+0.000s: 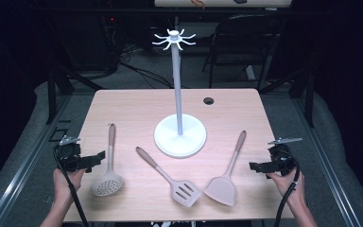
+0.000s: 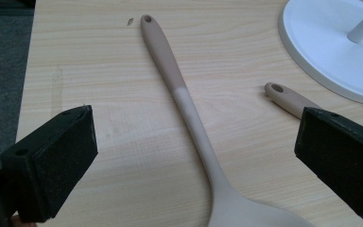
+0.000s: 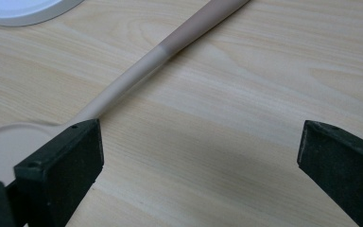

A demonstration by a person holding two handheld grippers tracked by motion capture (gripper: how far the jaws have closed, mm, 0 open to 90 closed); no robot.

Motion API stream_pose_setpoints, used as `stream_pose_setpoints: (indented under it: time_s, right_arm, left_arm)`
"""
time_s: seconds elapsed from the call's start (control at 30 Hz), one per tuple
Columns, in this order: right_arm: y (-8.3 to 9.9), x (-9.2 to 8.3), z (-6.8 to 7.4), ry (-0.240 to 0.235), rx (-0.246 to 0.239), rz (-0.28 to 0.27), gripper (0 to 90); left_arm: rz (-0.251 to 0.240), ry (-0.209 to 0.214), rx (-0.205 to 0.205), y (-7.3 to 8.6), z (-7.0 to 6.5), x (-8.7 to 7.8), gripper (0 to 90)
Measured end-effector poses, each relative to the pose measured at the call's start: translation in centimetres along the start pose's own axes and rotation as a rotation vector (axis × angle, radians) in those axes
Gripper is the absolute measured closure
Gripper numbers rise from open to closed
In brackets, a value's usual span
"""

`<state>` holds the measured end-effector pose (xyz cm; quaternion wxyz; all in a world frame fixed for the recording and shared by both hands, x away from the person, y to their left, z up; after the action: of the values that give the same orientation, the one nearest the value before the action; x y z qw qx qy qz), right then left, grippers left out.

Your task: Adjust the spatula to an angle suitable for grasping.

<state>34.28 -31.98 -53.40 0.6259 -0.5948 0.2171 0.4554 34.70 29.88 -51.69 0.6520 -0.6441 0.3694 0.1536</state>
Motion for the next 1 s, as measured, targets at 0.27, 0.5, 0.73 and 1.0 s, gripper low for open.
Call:
stream_pose_setpoints:
  time_s: [0.27, 0.5, 0.73, 1.0]
  right_arm:
    - [0.0, 0.1, 1.0, -0.010, -0.015, 0.026, 3.0]
    - [-1.0, 1.1, 2.7, -0.021, -0.035, 0.044, 8.6]
    - [-1.6, 2.6, 4.3, -0.047, -0.043, 0.092, 14.4]
    - [-2.0, 4.5, 6.1, -0.018, -0.070, 0.149, 25.8]
  left_arm:
    - [-0.001, -0.036, 0.002, 0.0, -0.1, -0.3, 0.0]
    - [-0.001, -0.065, 0.022, 0.1, -0.6, -0.4, 0.0]
    - [0.011, -0.095, 0.060, 0.1, -0.7, 0.0, 0.0]
    - [0.018, -0.100, 0.091, 0.1, -0.9, 0.2, 0.0]
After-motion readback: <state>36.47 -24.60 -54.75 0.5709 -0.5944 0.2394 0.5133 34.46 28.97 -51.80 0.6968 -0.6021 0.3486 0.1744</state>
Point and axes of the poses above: each handheld gripper's, and its own axes: x roughly forward along the jaws, y roughly out of its underside, z roughly to its left, the point moved 2 cm from there along x, roughly forward along the jaws, and after that the axes turned 4 degrees about x, right-handed, at the moved point
